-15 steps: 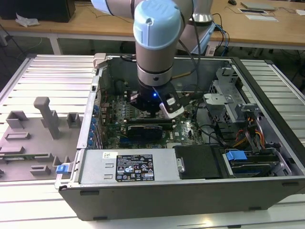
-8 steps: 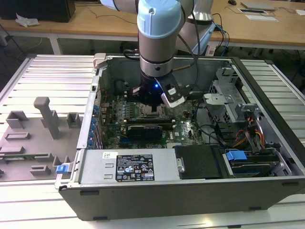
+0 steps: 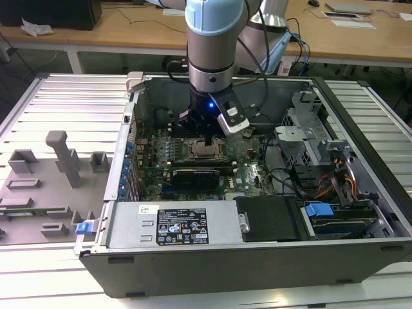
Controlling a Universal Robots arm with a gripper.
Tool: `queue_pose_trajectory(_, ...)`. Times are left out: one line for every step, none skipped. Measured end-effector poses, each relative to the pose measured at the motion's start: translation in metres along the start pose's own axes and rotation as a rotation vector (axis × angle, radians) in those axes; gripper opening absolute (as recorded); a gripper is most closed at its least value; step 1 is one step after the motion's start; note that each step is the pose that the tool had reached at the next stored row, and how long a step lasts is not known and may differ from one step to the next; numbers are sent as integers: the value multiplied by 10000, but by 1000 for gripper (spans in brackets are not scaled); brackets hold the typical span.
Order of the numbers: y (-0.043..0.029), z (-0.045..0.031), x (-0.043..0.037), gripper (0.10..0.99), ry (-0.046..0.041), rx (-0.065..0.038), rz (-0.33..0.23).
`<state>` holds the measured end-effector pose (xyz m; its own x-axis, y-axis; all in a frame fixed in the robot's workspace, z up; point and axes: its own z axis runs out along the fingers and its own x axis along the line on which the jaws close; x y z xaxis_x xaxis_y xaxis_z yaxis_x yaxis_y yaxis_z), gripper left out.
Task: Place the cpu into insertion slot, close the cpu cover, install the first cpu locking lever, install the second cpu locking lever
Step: 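Install the second cpu locking lever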
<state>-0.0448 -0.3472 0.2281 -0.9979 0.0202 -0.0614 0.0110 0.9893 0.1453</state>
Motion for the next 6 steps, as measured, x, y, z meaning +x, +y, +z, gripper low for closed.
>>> queue_pose_trajectory(0,0,0,106,0,4,-1)
queue_pose_trajectory(-1,-1,0,106,0,5,-1)
queue_pose_trajectory(0,-1,1,106,0,7,1)
queue_pose_trajectory(0,-1,1,106,0,8,1)
queue_pose_trajectory(0,-1,1,106,0,8,0)
queue_pose_trajectory(0,-1,1,106,0,8,0)
